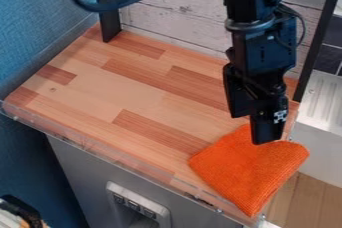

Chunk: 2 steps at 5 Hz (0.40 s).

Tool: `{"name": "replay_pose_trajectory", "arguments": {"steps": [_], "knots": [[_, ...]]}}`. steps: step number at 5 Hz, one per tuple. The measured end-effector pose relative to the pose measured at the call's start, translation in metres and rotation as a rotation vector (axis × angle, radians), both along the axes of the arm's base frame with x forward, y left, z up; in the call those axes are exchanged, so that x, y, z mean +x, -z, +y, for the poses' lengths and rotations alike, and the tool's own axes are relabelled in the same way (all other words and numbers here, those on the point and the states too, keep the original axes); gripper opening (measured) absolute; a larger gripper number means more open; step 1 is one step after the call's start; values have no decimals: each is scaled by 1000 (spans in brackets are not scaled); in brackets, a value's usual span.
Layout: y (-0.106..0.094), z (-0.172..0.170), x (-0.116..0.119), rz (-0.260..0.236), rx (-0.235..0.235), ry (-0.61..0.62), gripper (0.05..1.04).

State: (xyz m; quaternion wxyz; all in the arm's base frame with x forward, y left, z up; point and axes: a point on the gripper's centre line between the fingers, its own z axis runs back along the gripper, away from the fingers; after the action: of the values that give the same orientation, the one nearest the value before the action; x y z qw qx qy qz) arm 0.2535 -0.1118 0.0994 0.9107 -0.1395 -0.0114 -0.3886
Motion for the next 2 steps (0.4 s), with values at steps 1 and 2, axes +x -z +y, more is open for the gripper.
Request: {"name": "replay_pose_trajectory", "arguments": {"steps": [1, 2], "knots": [[3, 2, 3, 107, 44, 15, 997], [1, 3, 3, 188, 123, 37, 999]]}}
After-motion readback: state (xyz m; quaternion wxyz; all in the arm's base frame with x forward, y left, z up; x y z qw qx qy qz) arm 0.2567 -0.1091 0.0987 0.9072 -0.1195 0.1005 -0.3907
